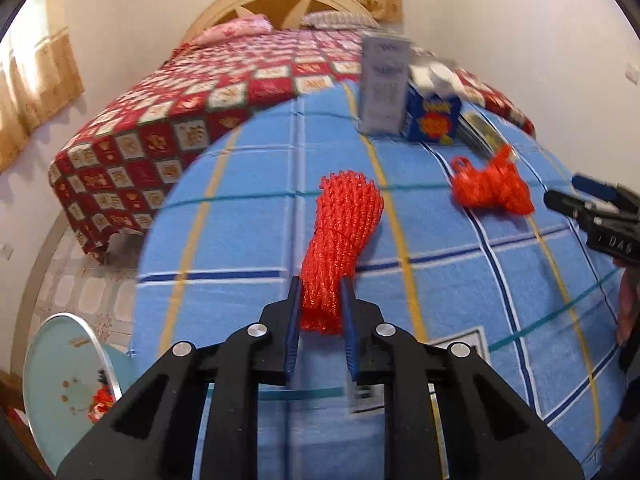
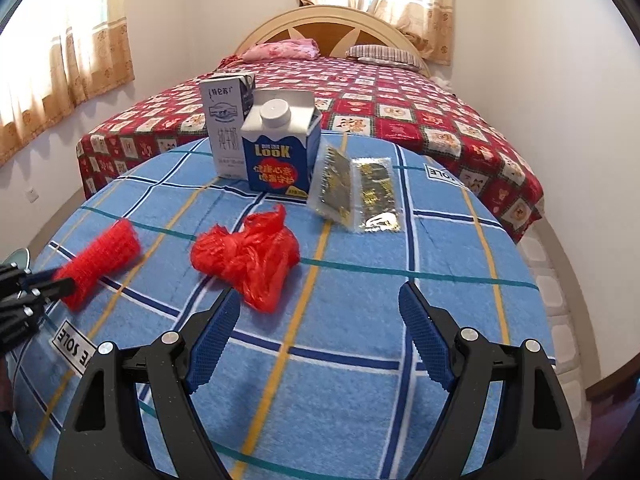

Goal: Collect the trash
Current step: 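Grasp the red plastic bag with the right gripper while the left gripper lifts the mesh net, then carry the orange mesh net and red plastic bag over the bin with both grippers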

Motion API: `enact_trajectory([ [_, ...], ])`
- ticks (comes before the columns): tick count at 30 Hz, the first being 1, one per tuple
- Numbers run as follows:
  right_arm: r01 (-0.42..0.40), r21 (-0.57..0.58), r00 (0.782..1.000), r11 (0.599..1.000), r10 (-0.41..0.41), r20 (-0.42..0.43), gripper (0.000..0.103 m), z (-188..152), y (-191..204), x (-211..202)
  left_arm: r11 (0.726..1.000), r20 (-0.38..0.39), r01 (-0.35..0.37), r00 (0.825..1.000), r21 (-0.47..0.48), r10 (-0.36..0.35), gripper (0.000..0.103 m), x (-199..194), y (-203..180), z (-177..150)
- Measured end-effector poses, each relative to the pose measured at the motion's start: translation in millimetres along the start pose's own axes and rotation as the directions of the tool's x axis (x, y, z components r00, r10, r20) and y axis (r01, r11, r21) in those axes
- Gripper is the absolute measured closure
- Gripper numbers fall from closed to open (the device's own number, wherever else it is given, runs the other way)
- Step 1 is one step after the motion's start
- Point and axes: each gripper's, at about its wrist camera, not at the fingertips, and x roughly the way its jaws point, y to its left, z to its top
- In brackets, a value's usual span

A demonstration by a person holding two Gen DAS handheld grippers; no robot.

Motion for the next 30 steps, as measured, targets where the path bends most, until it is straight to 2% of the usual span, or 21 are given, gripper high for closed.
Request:
enact_trajectory([
  [5,-0.005,-0.018,1.0,1.0,0.005,-0.011,0.022,16.0,14.3,17.4,0.996,0.055,-0.068,0.996,-0.063,0.071,0.085,-20.3,36.0,3.8],
  [8,-0.027,-0.004,0.998,1.0,0.026,-0.053,0.023,23.3,19.1,36.1,0.988,0.073,-0.11,0.99,-0.104,0.118,0.084,-26.2,54.6,3.1],
  [9,-0.04,0.003,0.997,0.999,0.04,-0.069,0.029,24.6,19.3,41.0,0.986,0.07,-0.115,0.99,-0.118,0.123,0.084,-25.5,59.3,3.1],
  [10,-0.075,0.016,0.992,0.997,0.076,-0.102,0.046,24.7,20.2,48.4,0.984,0.064,-0.119,0.99,-0.135,0.128,0.084,-23.6,65.1,1.4],
  [13,-0.116,0.008,0.985,0.993,0.116,-0.131,0.07,21.9,26.2,52.8,0.983,0.053,-0.111,0.991,-0.148,0.12,0.084,-19.9,68.8,-3.3],
  [16,-0.13,-0.013,0.985,0.991,0.128,-0.113,0.081,18.9,32.9,43.0,0.984,0.057,-0.102,0.992,-0.144,0.111,0.084,-20.4,66.4,-9.4],
  [21,-0.146,-0.051,0.989,0.988,0.144,-0.044,0.083,17.8,55.9,20.9,0.984,0.078,-0.119,0.988,-0.134,0.13,0.083,-32.3,64.1,-18.9],
  [25,-0.2,-0.107,0.979,0.974,0.202,0.015,0.083,15.1,93.4,-3.3,0.982,0.089,-0.126,0.986,-0.142,0.14,0.083,-48.1,71.2,-31.4],
  [30,-0.241,-0.175,0.967,0.955,0.251,0.043,0.083,14.4,127.8,-20.4,0.975,0.095,-0.143,0.982,-0.171,0.16,0.082,-66.3,84.9,-46.0],
])
